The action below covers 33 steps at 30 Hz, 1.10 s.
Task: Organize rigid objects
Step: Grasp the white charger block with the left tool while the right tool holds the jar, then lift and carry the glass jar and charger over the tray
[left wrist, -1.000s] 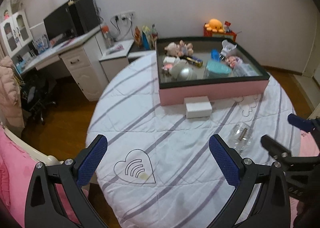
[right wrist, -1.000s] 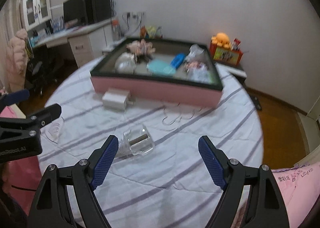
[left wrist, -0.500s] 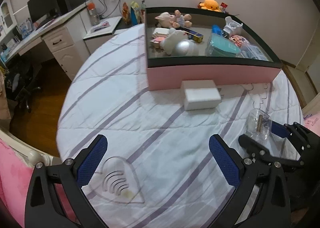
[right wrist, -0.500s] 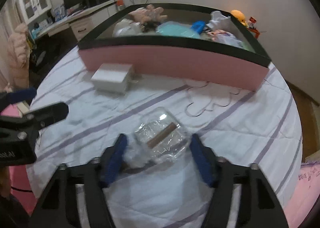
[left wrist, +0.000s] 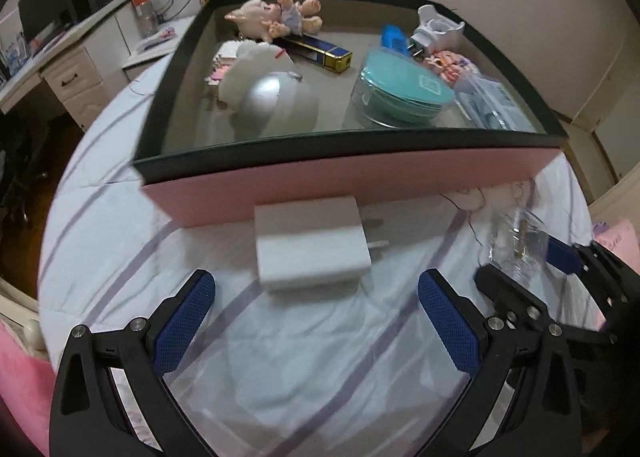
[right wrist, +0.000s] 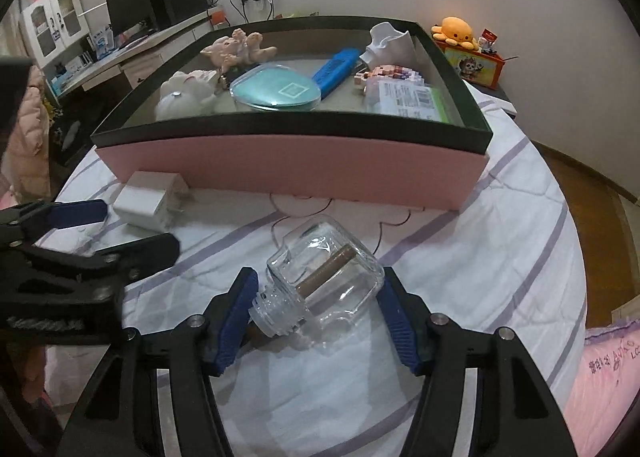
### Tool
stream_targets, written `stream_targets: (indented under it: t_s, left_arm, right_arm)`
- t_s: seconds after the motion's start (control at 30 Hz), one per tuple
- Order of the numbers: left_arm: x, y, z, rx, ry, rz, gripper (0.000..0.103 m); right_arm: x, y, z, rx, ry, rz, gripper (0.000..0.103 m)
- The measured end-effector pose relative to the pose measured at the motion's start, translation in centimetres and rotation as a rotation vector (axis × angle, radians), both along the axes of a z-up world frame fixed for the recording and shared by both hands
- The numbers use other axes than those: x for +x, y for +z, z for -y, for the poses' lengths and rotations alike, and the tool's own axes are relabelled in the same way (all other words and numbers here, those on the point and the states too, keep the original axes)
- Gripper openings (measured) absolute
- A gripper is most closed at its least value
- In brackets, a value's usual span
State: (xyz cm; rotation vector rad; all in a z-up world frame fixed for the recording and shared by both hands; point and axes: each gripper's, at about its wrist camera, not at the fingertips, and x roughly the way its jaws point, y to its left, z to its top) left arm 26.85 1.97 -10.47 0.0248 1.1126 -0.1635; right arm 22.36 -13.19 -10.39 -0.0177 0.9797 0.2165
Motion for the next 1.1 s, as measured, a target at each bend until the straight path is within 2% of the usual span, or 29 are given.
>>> stream_targets:
  t_s: [0.07, 0.13, 0.17, 0.2, 0.27, 0.37, 0.87, 1.1]
  left_arm:
    - [0.5, -0.7, 0.1, 0.014, 0.012, -0.001, 0.103]
    - [0.5, -0.9, 0.5, 0.046, 0.004, 0.031, 0.102]
    - [0.4, -0.9, 0.6, 0.052, 0.000, 0.040, 0.099]
    - [0.2, -0.8, 0.6, 0.053, -0.002, 0.051, 0.094]
    - [-0.3, -0.2, 0.6, 0.043, -0.013, 0.077, 0.067]
    - [-0.6, 0.2, 0.1, 0.006, -0.028, 0.064, 0.067]
    - [-1.1, 0.7, -0.3, 0.016, -0.023, 0.068, 0.067]
    - [-2.7, 2.1, -0.7, 0.016, -0.027, 0.102, 0.067]
  right_arm:
    - [0.4, -0.1, 0.2, -0.006, 0.011, 0.007, 0.063]
    - [0.7, -0.1, 0.5, 0.001, 0.017, 0.008, 0.063]
    - [0.9, -0.2, 0.6, 0.004, 0.019, 0.009, 0.063]
    - [1.0, -0.2, 0.7, 0.005, 0.023, 0.010, 0.063]
    - [1.3, -0.3, 0.6, -0.002, 0.029, 0.014, 0.063]
    - [1.2, -0.3, 0.4, -0.010, 0.035, 0.020, 0.063]
    - [1.1, 0.2, 0.8, 0.024, -0.001, 0.004, 0.063]
    - [-0.5, 1.7, 0.8, 0.037, -0.008, 0.036, 0.063]
